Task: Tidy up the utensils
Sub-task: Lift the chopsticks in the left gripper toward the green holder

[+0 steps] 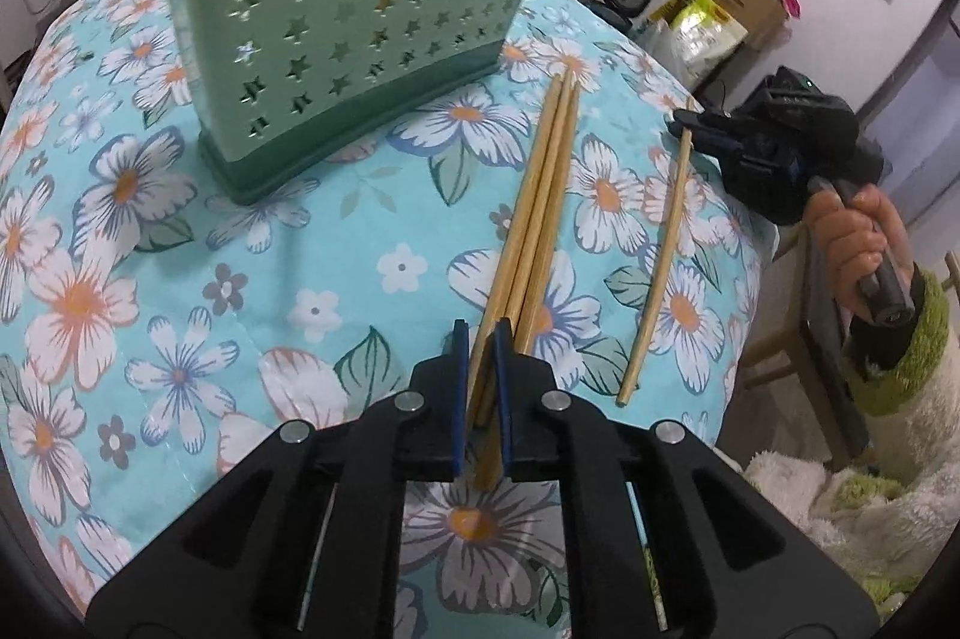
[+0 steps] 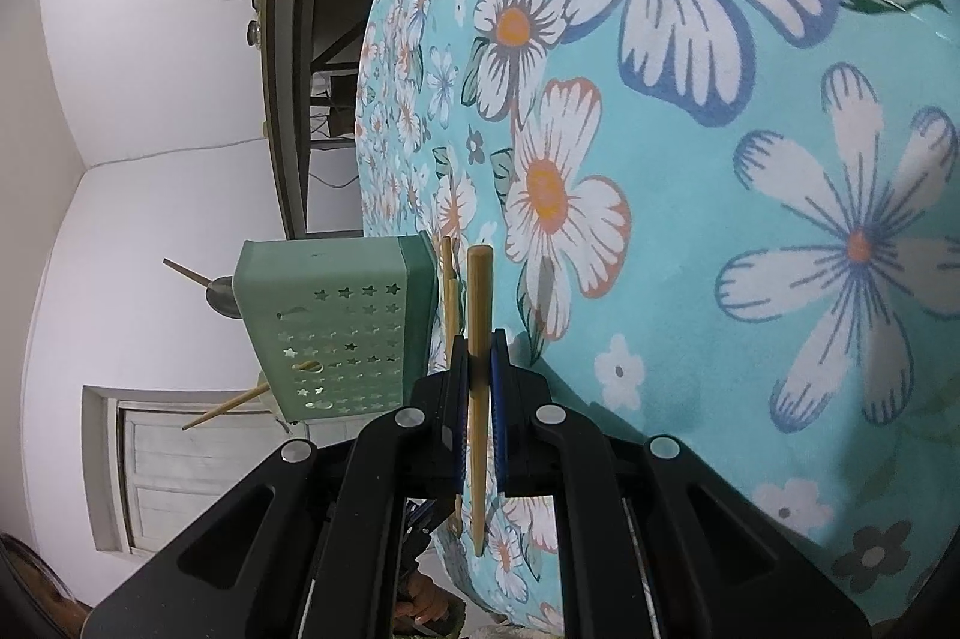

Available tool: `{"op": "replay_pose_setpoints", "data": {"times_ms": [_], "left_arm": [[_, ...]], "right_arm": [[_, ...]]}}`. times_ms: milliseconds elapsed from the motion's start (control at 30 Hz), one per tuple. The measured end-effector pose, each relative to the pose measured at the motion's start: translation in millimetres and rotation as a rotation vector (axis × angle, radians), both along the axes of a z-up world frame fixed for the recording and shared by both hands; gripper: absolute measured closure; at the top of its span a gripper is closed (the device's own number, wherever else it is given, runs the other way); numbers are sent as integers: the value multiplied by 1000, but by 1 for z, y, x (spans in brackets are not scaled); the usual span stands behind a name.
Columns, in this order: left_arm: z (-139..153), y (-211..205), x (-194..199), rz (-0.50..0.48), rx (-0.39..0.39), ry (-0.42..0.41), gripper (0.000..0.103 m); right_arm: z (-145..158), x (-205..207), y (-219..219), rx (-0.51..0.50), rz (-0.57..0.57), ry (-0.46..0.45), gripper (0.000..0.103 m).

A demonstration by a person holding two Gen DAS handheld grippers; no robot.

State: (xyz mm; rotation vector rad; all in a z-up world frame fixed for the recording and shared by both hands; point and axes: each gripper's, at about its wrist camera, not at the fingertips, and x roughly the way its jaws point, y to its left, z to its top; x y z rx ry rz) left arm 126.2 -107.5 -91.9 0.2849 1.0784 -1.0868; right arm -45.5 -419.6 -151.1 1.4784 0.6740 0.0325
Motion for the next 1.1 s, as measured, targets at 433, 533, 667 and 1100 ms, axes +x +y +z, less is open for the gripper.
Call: {"op": "replay_pose_setpoints", "data": {"times_ms": [433,533,667,1100], "left_arm": [[7,-1,-6,-16,-18,-50,96],[15,10,-10,-7,-27,-52,97],[20,31,-13,26,-18,-37,97],[20,39,-4,75,39,-87,86]], "right_arm": [[-1,3,2,3,-7,3,96],[-1,3,2,3,-6,3,96],[0,4,2,4,-4,1,96],[1,13,1,8,12,-11,96]]}}
